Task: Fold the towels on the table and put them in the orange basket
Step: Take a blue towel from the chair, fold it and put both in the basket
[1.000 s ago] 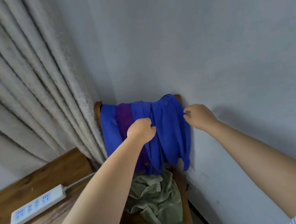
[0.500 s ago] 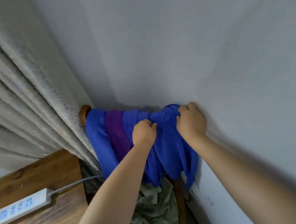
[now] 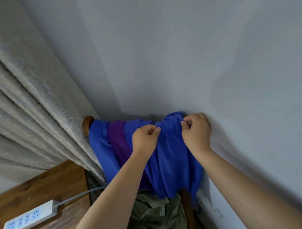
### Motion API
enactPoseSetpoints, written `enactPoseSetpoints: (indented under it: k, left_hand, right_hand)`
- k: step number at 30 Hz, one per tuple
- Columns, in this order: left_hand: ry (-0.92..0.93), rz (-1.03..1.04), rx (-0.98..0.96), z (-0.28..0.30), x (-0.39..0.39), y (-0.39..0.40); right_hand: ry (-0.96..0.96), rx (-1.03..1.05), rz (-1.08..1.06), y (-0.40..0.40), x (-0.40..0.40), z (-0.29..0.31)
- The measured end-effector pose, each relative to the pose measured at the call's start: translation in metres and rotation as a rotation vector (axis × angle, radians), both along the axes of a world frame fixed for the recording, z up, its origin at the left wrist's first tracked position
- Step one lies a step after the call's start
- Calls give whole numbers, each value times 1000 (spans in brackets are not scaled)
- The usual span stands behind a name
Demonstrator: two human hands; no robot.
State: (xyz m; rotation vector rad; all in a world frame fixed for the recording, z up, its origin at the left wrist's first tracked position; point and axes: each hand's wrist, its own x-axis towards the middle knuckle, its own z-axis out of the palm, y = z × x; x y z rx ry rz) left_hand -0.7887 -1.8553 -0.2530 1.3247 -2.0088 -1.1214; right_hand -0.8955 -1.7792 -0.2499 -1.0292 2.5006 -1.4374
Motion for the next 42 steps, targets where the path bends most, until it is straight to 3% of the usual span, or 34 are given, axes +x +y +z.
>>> enactPoseSetpoints:
  k: [10,15,21,30,38,42]
  left_hand:
    - [270,-15,-83,61,50,38]
    - [399,84,-110,79,132,71]
    - [487,220,-180,112,263,112]
    - [228,551,-252,108,476,154]
    - [-20,876,-230,83,625,166]
    - [-122,909,-201,69,646,160]
  right_hand:
    - [48,-268,2,60,40,62]
    - [127,-385,2,108,102,91]
    - [114,-364,190,133,205,115]
    - [-145,-250,497,102,366,94]
    - [-75,-222,783,49,517,76]
    - [-59,-165,847,32,546,61]
